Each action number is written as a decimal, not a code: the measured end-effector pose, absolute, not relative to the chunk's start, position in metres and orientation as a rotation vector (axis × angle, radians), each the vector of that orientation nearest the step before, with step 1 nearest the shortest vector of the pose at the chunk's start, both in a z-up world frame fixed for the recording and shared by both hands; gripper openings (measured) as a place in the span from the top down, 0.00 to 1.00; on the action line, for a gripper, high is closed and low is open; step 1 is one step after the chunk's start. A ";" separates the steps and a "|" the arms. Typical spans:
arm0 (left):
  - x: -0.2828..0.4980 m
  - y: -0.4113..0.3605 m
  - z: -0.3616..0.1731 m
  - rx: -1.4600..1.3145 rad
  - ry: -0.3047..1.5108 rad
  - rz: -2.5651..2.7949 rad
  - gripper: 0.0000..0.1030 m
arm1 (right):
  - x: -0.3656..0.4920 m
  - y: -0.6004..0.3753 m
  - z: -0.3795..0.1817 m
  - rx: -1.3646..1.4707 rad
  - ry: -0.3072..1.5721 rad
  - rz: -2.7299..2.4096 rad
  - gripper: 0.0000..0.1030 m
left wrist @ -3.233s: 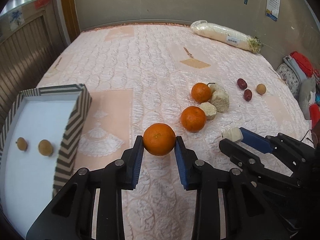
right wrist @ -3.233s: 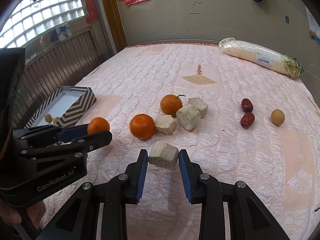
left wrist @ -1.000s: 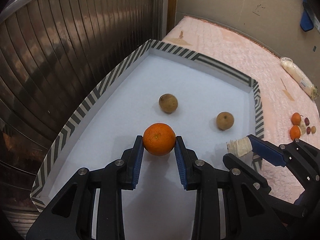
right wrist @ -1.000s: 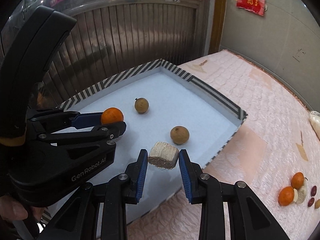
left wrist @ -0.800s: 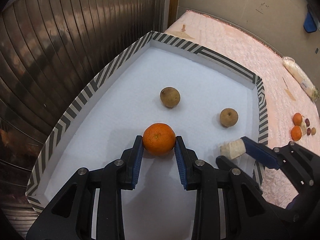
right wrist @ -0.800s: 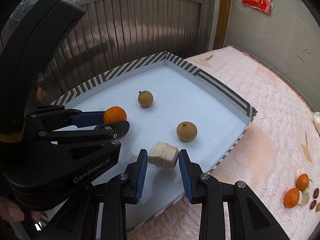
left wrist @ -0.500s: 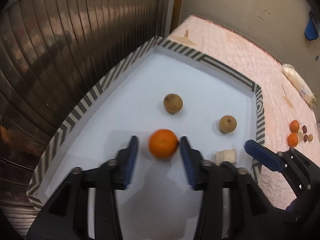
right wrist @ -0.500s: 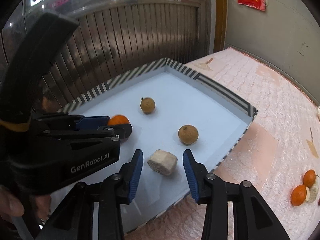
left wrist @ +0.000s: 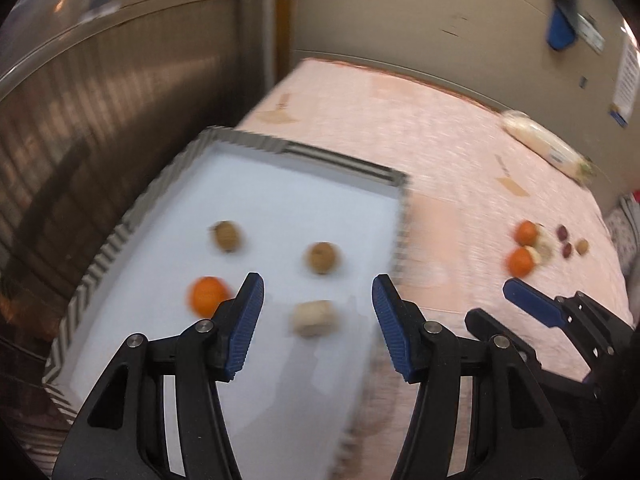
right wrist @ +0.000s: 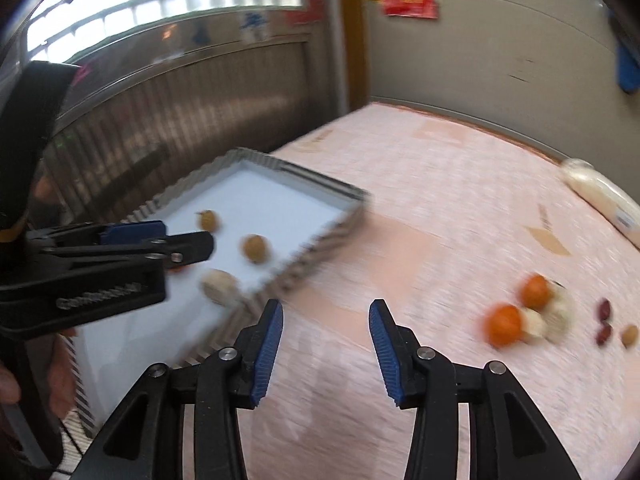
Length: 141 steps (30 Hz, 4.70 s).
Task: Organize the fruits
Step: 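Move both open tools back to the remaining fruits on the quilt, then grasp another orange with the left tool while the right grasps a beige chunk, then carry the orange and beige chunk over the white tray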
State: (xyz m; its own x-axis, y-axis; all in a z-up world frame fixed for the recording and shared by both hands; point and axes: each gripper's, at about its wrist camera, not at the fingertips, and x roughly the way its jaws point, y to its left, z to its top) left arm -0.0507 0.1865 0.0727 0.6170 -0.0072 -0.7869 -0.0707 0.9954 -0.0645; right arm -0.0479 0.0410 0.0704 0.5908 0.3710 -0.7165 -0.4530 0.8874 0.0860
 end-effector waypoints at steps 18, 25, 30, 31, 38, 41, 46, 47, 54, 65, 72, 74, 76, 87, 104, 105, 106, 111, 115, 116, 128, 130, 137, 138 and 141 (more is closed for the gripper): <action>-0.001 0.012 0.036 0.081 1.013 -0.226 0.45 | -0.035 -0.136 0.048 0.027 0.896 0.103 0.58; 0.017 -0.011 0.030 0.135 0.994 -0.180 0.45 | -0.036 -0.155 0.044 0.055 0.896 0.117 0.57; 0.021 -0.003 0.033 0.140 0.975 -0.168 0.39 | -0.029 -0.144 0.044 0.053 0.897 0.188 0.57; 0.021 -0.001 0.033 0.142 0.976 -0.164 0.36 | -0.026 -0.140 0.043 0.057 0.899 0.206 0.57; 0.015 0.025 0.036 0.189 0.960 -0.077 0.34 | -0.009 -0.119 0.036 -0.011 0.936 0.225 0.58; 0.016 0.038 0.033 0.184 0.974 -0.050 0.34 | 0.000 -0.118 0.035 -0.026 0.941 0.200 0.58; 0.013 0.045 0.030 0.150 0.996 -0.072 0.34 | 0.021 -0.120 0.035 -0.032 0.930 0.158 0.58; 0.010 0.044 0.031 0.145 0.991 -0.078 0.34 | 0.025 -0.122 0.036 -0.030 0.924 0.148 0.58; 0.009 0.034 0.036 0.148 0.975 -0.145 0.34 | 0.017 -0.121 0.040 0.027 0.914 0.220 0.58; 0.006 0.023 0.041 0.127 0.971 -0.249 0.34 | 0.004 -0.125 0.042 0.035 0.914 0.210 0.58; 0.015 0.013 0.027 0.118 1.005 -0.273 0.35 | 0.002 -0.128 0.041 0.030 0.907 0.213 0.58; 0.018 0.013 0.025 0.112 1.009 -0.275 0.35 | 0.002 -0.130 0.041 0.037 0.909 0.220 0.58; 0.021 0.011 0.023 0.128 1.004 -0.267 0.35 | 0.002 -0.132 0.041 0.053 0.908 0.223 0.58; 0.016 0.023 0.029 0.121 0.953 -0.239 0.68 | 0.003 -0.110 0.040 0.026 0.908 0.318 0.58; 0.019 0.032 0.025 0.067 0.968 -0.199 0.68 | 0.011 -0.088 0.032 -0.062 0.896 0.297 0.75; 0.019 0.033 0.026 0.057 0.968 -0.201 0.68 | 0.007 -0.090 0.034 -0.062 0.888 0.286 0.75; 0.018 0.033 0.026 0.051 0.969 -0.204 0.68 | 0.004 -0.091 0.036 -0.060 0.882 0.275 0.75; 0.010 0.036 0.029 0.028 0.958 -0.248 0.68 | -0.018 -0.096 0.040 -0.037 0.865 0.234 0.75; 0.004 0.045 0.030 0.005 0.959 -0.258 0.69 | -0.028 -0.098 0.038 -0.024 0.871 0.222 0.75; 0.002 0.047 0.032 0.001 0.958 -0.259 0.69 | -0.030 -0.098 0.038 -0.020 0.875 0.224 0.75; -0.031 0.061 0.051 0.029 0.918 -0.209 0.69 | -0.053 -0.075 0.056 -0.017 0.833 0.260 0.75; -0.034 0.065 0.052 0.029 0.918 -0.200 0.69 | -0.054 -0.071 0.058 -0.019 0.830 0.262 0.75; -0.046 0.087 0.060 0.020 0.898 -0.153 0.69 | -0.061 -0.049 0.066 -0.028 0.818 0.286 0.75; -0.047 0.090 0.061 0.017 0.896 -0.147 0.69 | -0.062 -0.045 0.068 -0.032 0.816 0.291 0.75; -0.051 0.102 0.064 0.007 0.892 -0.128 0.69 | -0.063 -0.034 0.072 -0.046 0.811 0.307 0.75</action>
State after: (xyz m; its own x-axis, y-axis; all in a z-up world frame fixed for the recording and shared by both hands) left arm -0.0506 0.1022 0.0642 0.6211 -0.1081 -0.7763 0.1140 0.9924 -0.0470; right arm -0.0629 -0.0341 0.0725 0.6474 0.2520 -0.7193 -0.2871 0.9549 0.0761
